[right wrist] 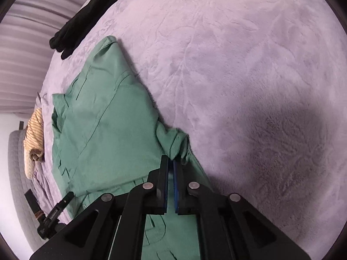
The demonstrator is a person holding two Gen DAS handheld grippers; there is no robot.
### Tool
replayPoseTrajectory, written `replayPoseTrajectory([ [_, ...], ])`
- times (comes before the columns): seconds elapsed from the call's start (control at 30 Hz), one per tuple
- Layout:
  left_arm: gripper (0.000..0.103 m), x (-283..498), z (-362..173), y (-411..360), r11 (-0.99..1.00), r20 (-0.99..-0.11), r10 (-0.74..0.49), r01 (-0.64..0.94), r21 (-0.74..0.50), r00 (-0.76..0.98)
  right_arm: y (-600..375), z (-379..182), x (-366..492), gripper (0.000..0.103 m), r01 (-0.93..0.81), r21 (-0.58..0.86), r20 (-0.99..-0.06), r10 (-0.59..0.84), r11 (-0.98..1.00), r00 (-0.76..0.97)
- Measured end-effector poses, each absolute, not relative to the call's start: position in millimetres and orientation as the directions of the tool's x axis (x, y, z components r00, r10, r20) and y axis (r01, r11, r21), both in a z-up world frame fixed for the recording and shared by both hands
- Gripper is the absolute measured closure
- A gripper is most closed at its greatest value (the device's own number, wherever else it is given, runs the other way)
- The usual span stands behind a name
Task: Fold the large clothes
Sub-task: 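Grasp the opposite jacket side with the right gripper and fold it inward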
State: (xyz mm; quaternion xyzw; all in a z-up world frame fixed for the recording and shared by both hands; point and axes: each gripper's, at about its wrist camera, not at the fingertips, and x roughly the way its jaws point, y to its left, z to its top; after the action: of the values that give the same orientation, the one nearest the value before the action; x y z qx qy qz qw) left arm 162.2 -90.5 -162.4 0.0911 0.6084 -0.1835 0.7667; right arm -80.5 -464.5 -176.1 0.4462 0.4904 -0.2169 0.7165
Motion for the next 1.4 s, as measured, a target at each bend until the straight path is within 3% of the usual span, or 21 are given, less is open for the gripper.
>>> replayPoseTrajectory([
  [0.07,0.013,168,-154,-79,0.918,-0.963,-0.195,0.381,-0.114,0.184,-455,-156,-78,0.095,0.698,0.415,-0.895,0.123,0.583,0.430],
  [0.1,0.013,173,-150,-78,0.917,-0.960,-0.209,0.378,-0.127,0.184,-451,-145,-74,0.090,0.663,0.413,-0.888,0.115,0.624,0.445],
  [0.17,0.013,186,-143,-82,0.912,-0.952,-0.227,0.386,-0.135,0.205,-449,-127,-61,0.061,0.612,0.396,-0.878,0.087,0.684,0.471],
  [0.2,0.013,194,-141,-88,0.911,-0.949,-0.226,0.392,-0.126,0.221,-453,-120,-53,0.039,0.599,0.384,-0.872,0.063,0.703,0.485],
  [0.27,0.013,211,-137,-101,0.910,-0.938,-0.242,0.394,-0.130,0.249,-463,-116,-29,0.041,0.586,0.377,-0.862,0.039,0.717,0.506],
  [0.3,0.013,216,-136,-107,0.908,-0.932,-0.250,0.397,-0.132,0.263,-469,-118,-16,0.058,0.581,0.381,-0.859,0.044,0.719,0.509],
  [0.33,0.013,219,-136,-117,0.907,-0.927,-0.251,0.402,-0.125,0.278,-476,-121,0,0.091,0.575,0.382,-0.860,0.051,0.724,0.508],
  [0.37,0.013,222,-138,-125,0.906,-0.925,-0.240,0.410,-0.104,0.294,-481,-125,14,0.101,0.572,0.372,-0.868,0.054,0.731,0.494],
  [0.5,0.013,227,-163,-137,0.913,-0.942,-0.152,0.408,-0.017,0.300,-488,-151,55,0.101,0.576,0.279,-0.910,0.020,0.768,0.415],
  [0.6,0.012,226,-176,-129,0.915,-0.940,-0.175,0.402,-0.045,0.293,-495,-182,58,0.103,0.593,0.231,-0.936,0.011,0.772,0.351],
  [0.87,0.013,222,-155,-89,0.925,-0.946,-0.135,0.379,-0.014,0.295,-492,-172,50,0.103,0.587,0.147,-0.947,-0.057,0.796,0.315],
  [0.9,0.013,218,-147,-80,0.925,-0.944,-0.155,0.379,-0.035,0.291,-490,-166,42,0.098,0.593,0.171,-0.945,-0.040,0.787,0.324],
  [0.97,0.023,212,-136,-68,0.917,-0.941,-0.206,0.389,-0.089,0.270,-483,-156,28,0.077,0.593,0.194,-0.942,-0.019,0.781,0.334],
  [1.0,0.029,209,-134,-68,0.911,-0.941,-0.224,0.397,-0.110,0.254,-479,-151,17,0.045,0.590,0.206,-0.939,-0.012,0.781,0.344],
  [1.03,0.033,202,-134,-66,0.904,-0.941,-0.244,0.405,-0.134,0.233,-474,-145,8,0.026,0.588,0.212,-0.933,-0.017,0.780,0.359],
  [1.1,0.064,190,-139,-64,0.886,-0.944,-0.285,0.421,-0.194,0.165,-463,-137,-14,0.025,0.583,0.236,-0.923,-0.008,0.778,0.385],
  [1.2,0.067,175,-149,-71,0.884,-0.950,-0.261,0.438,-0.164,0.171,-453,-138,-34,0.030,0.614,0.274,-0.924,0.025,0.740,0.381],
  [1.3,0.067,179,-159,-72,0.894,-0.956,-0.232,0.428,-0.135,0.182,-455,-143,-53,0.047,0.691,0.324,-0.923,0.057,0.646,0.380],
  [1.4,0.067,180,-160,-72,0.890,-0.957,-0.222,0.438,-0.122,0.185,-467,-156,-78,0.049,0.764,0.422,-0.899,0.118,0.488,0.421],
])
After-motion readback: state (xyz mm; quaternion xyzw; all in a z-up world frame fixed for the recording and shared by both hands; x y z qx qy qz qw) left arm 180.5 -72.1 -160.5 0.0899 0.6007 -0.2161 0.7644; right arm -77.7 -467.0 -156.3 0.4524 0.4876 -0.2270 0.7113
